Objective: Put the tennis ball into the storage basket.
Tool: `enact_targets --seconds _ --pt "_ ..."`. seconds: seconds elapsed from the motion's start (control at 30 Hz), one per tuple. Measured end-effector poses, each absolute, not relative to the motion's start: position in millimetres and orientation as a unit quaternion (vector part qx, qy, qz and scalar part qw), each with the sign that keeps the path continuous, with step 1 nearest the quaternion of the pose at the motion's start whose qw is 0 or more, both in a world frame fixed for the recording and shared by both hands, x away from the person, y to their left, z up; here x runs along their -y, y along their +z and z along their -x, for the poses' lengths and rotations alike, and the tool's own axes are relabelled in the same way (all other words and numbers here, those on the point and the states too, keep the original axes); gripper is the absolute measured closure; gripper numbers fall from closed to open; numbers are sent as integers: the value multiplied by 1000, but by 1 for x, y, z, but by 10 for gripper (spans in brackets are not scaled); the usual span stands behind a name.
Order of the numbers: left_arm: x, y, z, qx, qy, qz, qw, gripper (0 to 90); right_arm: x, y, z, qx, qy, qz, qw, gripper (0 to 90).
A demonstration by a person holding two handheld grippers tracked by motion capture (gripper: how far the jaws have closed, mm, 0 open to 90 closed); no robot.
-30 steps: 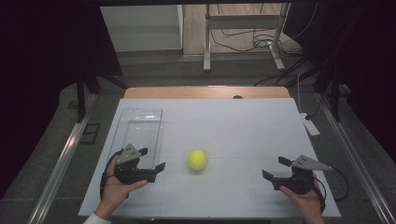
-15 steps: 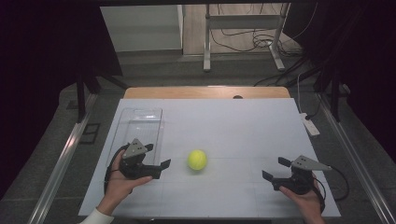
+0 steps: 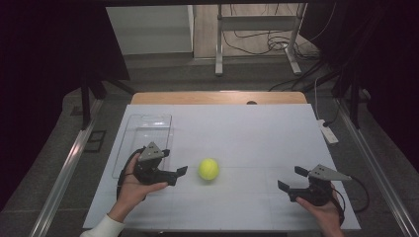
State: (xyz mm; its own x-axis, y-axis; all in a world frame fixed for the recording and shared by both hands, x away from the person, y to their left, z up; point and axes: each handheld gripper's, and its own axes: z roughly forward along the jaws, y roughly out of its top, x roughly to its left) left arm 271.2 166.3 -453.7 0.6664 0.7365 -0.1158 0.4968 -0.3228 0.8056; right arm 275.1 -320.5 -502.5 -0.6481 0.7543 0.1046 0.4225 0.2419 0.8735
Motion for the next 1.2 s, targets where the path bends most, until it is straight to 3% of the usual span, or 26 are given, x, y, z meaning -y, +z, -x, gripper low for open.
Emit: enact_targets --seconds 1.2 --pt "-141 -448 -293 -358 108 -825 423 125 321 -504 -276 -770 482 -383 171 97"
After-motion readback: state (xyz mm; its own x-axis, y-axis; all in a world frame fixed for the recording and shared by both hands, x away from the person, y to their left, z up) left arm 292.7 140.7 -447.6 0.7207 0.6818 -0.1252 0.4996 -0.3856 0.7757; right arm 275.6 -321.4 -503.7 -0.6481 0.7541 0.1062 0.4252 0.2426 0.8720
